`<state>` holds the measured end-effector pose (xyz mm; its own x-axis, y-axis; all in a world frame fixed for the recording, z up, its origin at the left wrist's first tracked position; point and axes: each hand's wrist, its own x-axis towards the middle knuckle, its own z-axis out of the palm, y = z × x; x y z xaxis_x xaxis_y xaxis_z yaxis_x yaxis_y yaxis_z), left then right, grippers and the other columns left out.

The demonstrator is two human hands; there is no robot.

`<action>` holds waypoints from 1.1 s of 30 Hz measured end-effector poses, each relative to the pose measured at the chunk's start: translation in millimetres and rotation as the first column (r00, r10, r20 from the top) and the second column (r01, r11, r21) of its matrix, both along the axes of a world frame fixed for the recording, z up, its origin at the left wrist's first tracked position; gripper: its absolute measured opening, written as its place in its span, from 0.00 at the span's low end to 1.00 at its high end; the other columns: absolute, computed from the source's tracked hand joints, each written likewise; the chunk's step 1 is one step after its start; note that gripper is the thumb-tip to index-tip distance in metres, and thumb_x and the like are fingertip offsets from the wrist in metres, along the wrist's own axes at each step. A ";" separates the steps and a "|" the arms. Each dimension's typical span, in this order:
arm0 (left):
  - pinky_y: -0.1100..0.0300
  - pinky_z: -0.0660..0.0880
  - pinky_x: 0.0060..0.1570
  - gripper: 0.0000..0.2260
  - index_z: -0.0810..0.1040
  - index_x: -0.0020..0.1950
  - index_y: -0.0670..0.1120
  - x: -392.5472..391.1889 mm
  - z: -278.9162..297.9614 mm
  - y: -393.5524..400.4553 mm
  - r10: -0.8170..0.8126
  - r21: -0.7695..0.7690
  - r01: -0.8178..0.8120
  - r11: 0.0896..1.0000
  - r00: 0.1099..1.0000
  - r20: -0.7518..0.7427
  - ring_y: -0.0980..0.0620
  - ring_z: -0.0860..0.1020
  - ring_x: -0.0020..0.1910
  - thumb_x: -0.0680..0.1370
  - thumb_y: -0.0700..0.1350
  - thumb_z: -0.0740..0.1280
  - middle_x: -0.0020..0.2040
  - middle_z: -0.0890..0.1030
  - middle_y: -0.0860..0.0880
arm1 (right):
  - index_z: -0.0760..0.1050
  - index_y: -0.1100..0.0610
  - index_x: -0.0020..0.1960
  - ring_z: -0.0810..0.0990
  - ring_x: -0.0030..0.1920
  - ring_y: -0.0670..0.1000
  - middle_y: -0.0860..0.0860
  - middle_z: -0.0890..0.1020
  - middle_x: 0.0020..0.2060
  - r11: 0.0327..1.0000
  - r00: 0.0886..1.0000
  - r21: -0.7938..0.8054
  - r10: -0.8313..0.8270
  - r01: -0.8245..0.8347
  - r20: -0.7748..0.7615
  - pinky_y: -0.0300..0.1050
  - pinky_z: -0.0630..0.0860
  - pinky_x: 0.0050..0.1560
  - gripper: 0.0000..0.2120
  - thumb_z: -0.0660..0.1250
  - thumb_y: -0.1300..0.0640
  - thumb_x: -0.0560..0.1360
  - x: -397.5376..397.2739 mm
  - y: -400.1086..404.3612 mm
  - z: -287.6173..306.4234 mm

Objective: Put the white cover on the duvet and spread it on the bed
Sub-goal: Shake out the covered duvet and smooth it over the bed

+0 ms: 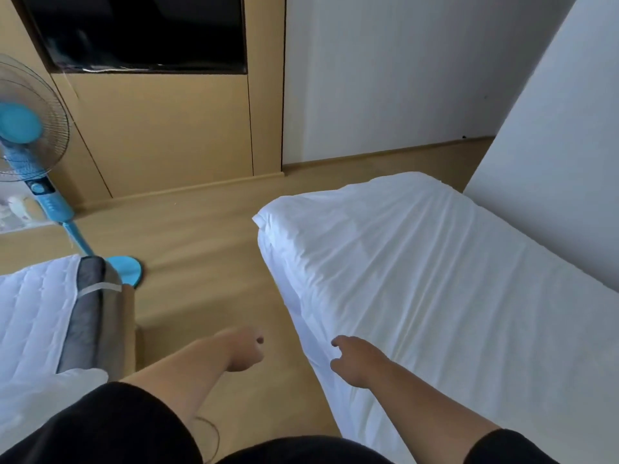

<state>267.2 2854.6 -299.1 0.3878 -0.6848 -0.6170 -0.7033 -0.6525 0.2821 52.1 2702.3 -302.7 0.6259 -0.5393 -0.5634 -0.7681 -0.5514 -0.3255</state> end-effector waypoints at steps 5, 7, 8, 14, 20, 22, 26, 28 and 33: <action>0.59 0.71 0.63 0.22 0.72 0.72 0.51 107.0 2.5 -5.3 0.040 0.030 -0.040 0.999 0.999 0.015 0.49 0.75 0.65 0.77 0.50 0.62 0.69 0.75 0.49 | 0.59 0.49 0.79 0.69 0.73 0.54 0.49 0.67 0.76 1.000 1.000 0.017 -0.016 0.016 0.013 0.48 0.69 0.70 0.27 0.59 0.48 0.81 86.4 -19.3 6.4; 0.58 0.72 0.63 0.23 0.73 0.70 0.51 143.6 -2.6 -19.0 0.063 0.014 -0.063 0.998 0.998 0.008 0.49 0.75 0.63 0.74 0.51 0.63 0.67 0.77 0.49 | 0.59 0.49 0.79 0.69 0.73 0.54 0.49 0.67 0.76 0.999 1.000 0.031 -0.026 0.026 0.009 0.48 0.68 0.70 0.27 0.59 0.48 0.81 114.6 -34.3 4.6; 0.58 0.72 0.62 0.23 0.74 0.70 0.51 159.8 -5.4 -27.6 0.075 0.007 -0.075 0.997 0.997 -0.002 0.50 0.76 0.63 0.74 0.51 0.63 0.67 0.77 0.49 | 0.59 0.49 0.79 0.69 0.73 0.54 0.50 0.66 0.76 0.999 1.000 0.038 -0.029 0.028 0.007 0.47 0.69 0.70 0.27 0.59 0.49 0.81 129.0 -42.9 2.1; 0.61 0.71 0.58 0.20 0.74 0.69 0.52 256.5 -20.9 -100.1 0.080 -0.011 -0.080 0.997 0.996 -0.035 0.52 0.76 0.61 0.76 0.51 0.63 0.62 0.78 0.53 | 0.59 0.50 0.79 0.74 0.66 0.54 0.51 0.67 0.75 0.998 1.000 0.066 0.011 -0.011 -0.008 0.45 0.73 0.61 0.28 0.59 0.49 0.81 240.2 -116.9 -22.0; 0.61 0.71 0.57 0.18 0.75 0.67 0.53 369.5 -6.6 -165.3 0.186 -0.045 -0.188 0.981 0.981 -0.046 0.52 0.75 0.61 0.77 0.49 0.63 0.63 0.78 0.54 | 0.61 0.50 0.78 0.72 0.69 0.54 0.51 0.68 0.75 0.994 0.996 0.095 0.059 -0.053 -0.066 0.45 0.71 0.64 0.27 0.59 0.48 0.80 373.7 -216.5 -21.9; 0.61 0.71 0.58 0.18 0.75 0.68 0.52 405.3 2.3 -173.7 0.234 -0.064 -0.238 0.969 0.970 -0.058 0.52 0.75 0.61 0.78 0.49 0.63 0.64 0.78 0.53 | 0.61 0.49 0.78 0.72 0.69 0.53 0.50 0.69 0.74 0.995 0.994 0.074 0.075 -0.068 -0.086 0.45 0.71 0.65 0.27 0.59 0.48 0.80 416.6 -242.8 -15.2; 0.62 0.71 0.57 0.18 0.74 0.69 0.52 472.4 5.6 -184.1 0.315 -0.091 -0.323 0.942 0.945 -0.091 0.53 0.75 0.56 0.78 0.49 0.63 0.63 0.78 0.54 | 0.61 0.49 0.78 0.72 0.68 0.53 0.49 0.69 0.74 0.992 0.987 0.056 0.118 -0.113 -0.112 0.44 0.71 0.64 0.27 0.59 0.47 0.80 495.1 -269.8 -15.4; 0.62 0.72 0.57 0.18 0.74 0.69 0.51 506.6 -0.1 -189.8 0.324 -0.085 -0.334 0.939 0.940 -0.106 0.53 0.75 0.57 0.79 0.48 0.63 0.63 0.78 0.53 | 0.61 0.49 0.78 0.72 0.69 0.52 0.49 0.68 0.74 0.990 0.982 0.059 0.137 -0.131 -0.130 0.44 0.71 0.65 0.27 0.59 0.47 0.80 530.6 -277.0 -23.8; 0.61 0.72 0.57 0.18 0.74 0.68 0.51 614.6 -32.2 -212.8 0.278 -0.040 -0.285 0.958 0.952 -0.124 0.52 0.76 0.58 0.78 0.49 0.63 0.64 0.78 0.53 | 0.61 0.50 0.78 0.72 0.69 0.53 0.50 0.68 0.74 0.996 0.980 0.055 0.073 -0.064 -0.184 0.44 0.71 0.65 0.26 0.58 0.48 0.81 609.9 -298.5 -50.9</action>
